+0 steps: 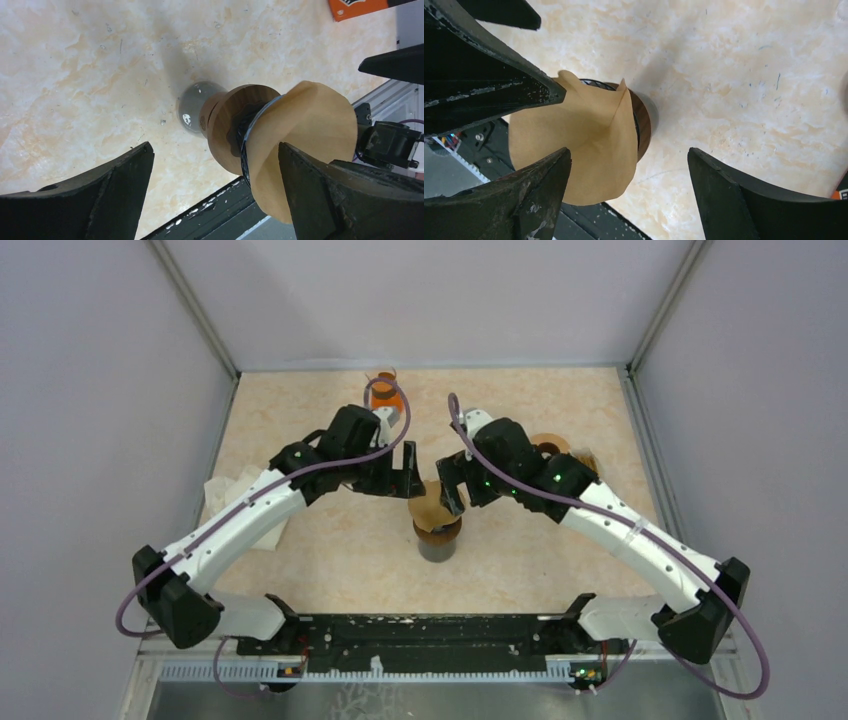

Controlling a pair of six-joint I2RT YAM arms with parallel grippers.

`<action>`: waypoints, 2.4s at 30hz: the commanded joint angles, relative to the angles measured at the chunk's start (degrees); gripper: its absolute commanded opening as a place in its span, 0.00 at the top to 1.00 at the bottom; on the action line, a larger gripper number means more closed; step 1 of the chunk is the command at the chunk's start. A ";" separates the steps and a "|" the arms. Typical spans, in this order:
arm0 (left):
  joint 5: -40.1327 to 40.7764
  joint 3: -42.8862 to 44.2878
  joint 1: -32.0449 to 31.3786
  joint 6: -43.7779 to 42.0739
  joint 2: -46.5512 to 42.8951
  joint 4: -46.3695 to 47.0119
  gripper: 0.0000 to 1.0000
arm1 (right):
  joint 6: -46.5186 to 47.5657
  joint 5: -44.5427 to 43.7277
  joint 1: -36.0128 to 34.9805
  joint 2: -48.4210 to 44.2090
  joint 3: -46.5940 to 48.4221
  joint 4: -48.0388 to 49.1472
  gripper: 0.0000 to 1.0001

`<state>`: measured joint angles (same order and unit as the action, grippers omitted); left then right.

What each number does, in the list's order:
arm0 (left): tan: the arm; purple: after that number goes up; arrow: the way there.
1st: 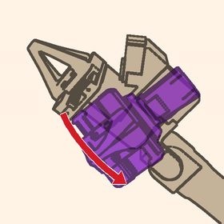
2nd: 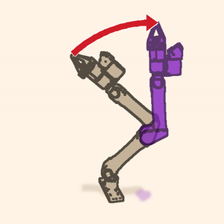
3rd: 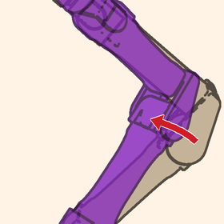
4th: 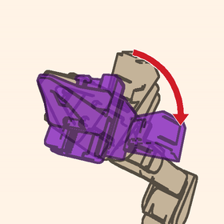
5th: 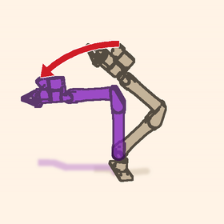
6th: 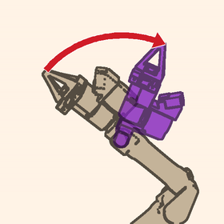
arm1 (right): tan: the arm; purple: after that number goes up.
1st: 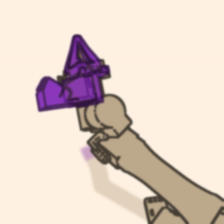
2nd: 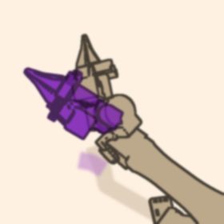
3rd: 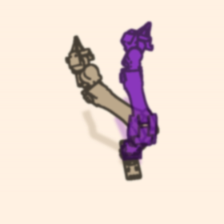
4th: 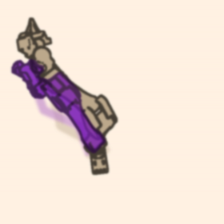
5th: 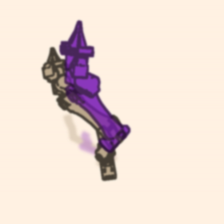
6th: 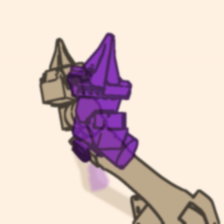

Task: Place the coffee filter in the dripper
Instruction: Place the coffee filter in the coffee dripper.

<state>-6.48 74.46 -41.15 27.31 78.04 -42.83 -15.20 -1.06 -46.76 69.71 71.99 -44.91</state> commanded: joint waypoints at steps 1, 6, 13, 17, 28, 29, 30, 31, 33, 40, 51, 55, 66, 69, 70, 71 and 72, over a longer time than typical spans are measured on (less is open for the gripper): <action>-0.89 -3.05 -0.08 0.29 -4.94 6.08 0.01 | -0.94 -1.15 -0.29 -4.64 -1.38 6.22 0.13; -2.54 -5.36 -0.08 0.31 -7.74 8.65 0.01 | -1.28 0.60 -0.26 -4.99 -1.93 6.27 0.13; -2.77 -7.47 -0.08 0.44 -8.51 8.58 0.01 | -1.01 4.86 -0.39 -1.95 -1.04 4.71 0.13; -2.62 -6.71 -0.15 0.07 -7.29 8.51 0.06 | -1.14 4.60 -0.34 -1.03 -0.21 3.97 0.14; -3.09 -1.77 -0.16 -4.33 -4.08 7.02 0.28 | -1.24 0.03 -0.27 0.22 2.48 0.96 0.51; -3.37 -1.45 -0.16 -4.71 -3.81 6.90 0.29 | -1.23 -0.06 -0.26 0.35 2.64 0.85 0.54; -3.73 -1.15 -0.16 -5.05 -3.44 6.62 0.32 | -1.23 -0.19 -0.32 0.54 2.79 0.76 0.58; -4.14 -0.75 -0.16 -5.22 -2.97 6.43 0.36 | -1.23 -0.46 -0.29 0.73 2.95 0.67 0.59; -5.14 -0.14 -0.16 -5.62 -2.15 5.99 0.41 | -1.23 -0.90 -0.31 1.09 3.03 0.49 0.64; -7.00 0.56 -0.42 -6.32 -0.29 5.08 0.55 | -0.98 -1.13 -0.26 1.89 3.26 0.17 0.86; -7.31 -0.03 -0.69 -6.18 -0.71 3.93 0.56 | -0.31 -0.22 -0.26 3.00 2.62 0.52 0.91; -6.57 -0.59 -0.69 -5.74 -1.53 3.95 0.49 | -0.35 -0.16 -0.28 2.72 2.53 0.80 0.83; -2.90 -1.96 -0.69 -4.04 -3.71 5.09 0.30 | -0.62 -1.19 -0.28 1.27 3.32 0.51 0.57; -1.87 -2.40 -0.69 -3.84 -4.63 5.40 0.25 | -0.77 -1.48 -0.26 0.76 3.42 0.51 0.51; -1.80 -2.65 -0.69 -3.76 -5.07 5.60 0.23 | -0.79 -1.49 -0.27 0.51 3.35 0.66 0.50; -1.72 -3.13 -0.69 -3.73 -5.60 6.01 0.21 | -0.86 -1.57 -0.26 0.32 3.40 0.69 0.49; -1.84 -4.06 -0.69 -3.73 -6.28 6.56 0.18 | -0.88 -1.58 -0.26 0.10 3.42 0.75 0.47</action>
<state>-9.67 72.34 -41.52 23.11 74.59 -38.48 -16.10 -1.72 -46.76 72.44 72.12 -45.87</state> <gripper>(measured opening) 0.777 0.506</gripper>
